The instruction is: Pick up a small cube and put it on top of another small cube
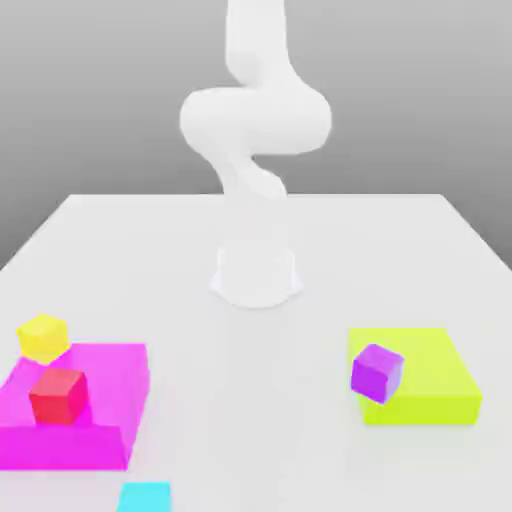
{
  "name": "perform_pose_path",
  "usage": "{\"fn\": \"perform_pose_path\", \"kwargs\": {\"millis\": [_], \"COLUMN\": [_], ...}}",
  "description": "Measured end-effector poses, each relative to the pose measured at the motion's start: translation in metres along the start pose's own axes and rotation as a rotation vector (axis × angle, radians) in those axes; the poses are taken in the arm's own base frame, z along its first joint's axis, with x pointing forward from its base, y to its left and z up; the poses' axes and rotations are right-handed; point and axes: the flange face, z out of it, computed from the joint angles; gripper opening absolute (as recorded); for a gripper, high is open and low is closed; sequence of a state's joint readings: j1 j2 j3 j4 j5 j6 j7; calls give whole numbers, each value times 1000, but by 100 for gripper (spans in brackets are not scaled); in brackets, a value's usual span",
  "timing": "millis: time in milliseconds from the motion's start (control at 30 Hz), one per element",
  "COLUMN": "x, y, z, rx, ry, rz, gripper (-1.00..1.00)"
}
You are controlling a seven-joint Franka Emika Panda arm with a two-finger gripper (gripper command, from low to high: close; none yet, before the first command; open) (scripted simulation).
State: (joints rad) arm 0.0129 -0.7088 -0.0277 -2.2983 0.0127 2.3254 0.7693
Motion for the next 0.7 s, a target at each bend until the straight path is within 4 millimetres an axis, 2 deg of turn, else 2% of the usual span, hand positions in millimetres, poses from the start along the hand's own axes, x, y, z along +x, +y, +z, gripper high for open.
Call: {"fn": "perform_pose_path", "kwargs": {"millis": [167, 367, 533, 700], "x": [13, 13, 2, -17], "y": [15, 47, 86, 137], "z": [91, 195, 276, 350], "rx": [-74, -168, -253, -348], "ry": [-110, -226, -314, -392], "rz": [-4, -7, -10, -13], "gripper": [0, 0, 0, 0]}}
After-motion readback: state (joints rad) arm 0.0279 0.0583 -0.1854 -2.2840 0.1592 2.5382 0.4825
